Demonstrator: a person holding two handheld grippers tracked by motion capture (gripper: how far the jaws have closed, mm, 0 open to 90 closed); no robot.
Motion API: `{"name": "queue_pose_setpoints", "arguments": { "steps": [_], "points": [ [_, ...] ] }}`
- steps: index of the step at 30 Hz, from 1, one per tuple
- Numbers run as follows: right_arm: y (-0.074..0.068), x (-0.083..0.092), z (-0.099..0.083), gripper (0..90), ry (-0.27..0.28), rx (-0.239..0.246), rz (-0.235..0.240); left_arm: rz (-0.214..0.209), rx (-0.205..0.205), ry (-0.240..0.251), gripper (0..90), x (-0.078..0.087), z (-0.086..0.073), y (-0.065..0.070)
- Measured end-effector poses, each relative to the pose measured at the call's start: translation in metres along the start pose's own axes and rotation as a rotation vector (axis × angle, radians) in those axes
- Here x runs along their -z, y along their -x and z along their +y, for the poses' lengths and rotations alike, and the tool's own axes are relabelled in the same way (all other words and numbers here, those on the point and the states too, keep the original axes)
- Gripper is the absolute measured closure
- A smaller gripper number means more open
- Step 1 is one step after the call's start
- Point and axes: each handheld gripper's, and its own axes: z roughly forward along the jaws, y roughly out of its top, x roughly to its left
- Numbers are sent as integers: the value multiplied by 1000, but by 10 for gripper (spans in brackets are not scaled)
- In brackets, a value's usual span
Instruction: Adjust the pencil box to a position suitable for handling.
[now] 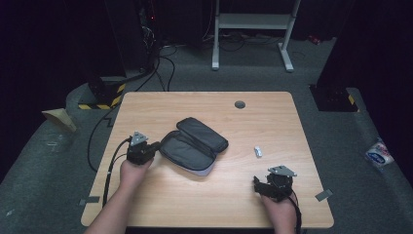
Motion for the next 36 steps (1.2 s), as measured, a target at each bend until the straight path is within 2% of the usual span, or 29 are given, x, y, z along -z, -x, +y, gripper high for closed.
{"name": "queue_pose_setpoints", "arguments": {
  "steps": [10, 19, 23, 26, 29, 32, 36],
  "points": [
    [0, 0, 0, 153, 0, 0, 0, -53, -65, 24, 826, 16, -14, 32],
    [0, 0, 0, 153, 0, 1, 0, -78, -97, 31, 811, 25, -21, 48],
    [0, 0, 0, 153, 0, 0, 0, -101, -108, 37, 804, 29, -25, 57],
    [0, 0, 0, 153, 0, 1, 0, -123, -128, 52, 766, 33, -27, 63],
    [0, 0, 0, 155, 0, 1, 0, -135, -138, 80, 733, 35, -28, 63],
    [0, 2, 0, 223, 11, -1, 8, -130, -130, 118, 717, 40, -29, 61],
    [0, 5, 1, 243, 33, -2, 20, -68, -106, 140, 741, 48, -30, 49]
  ]
}}
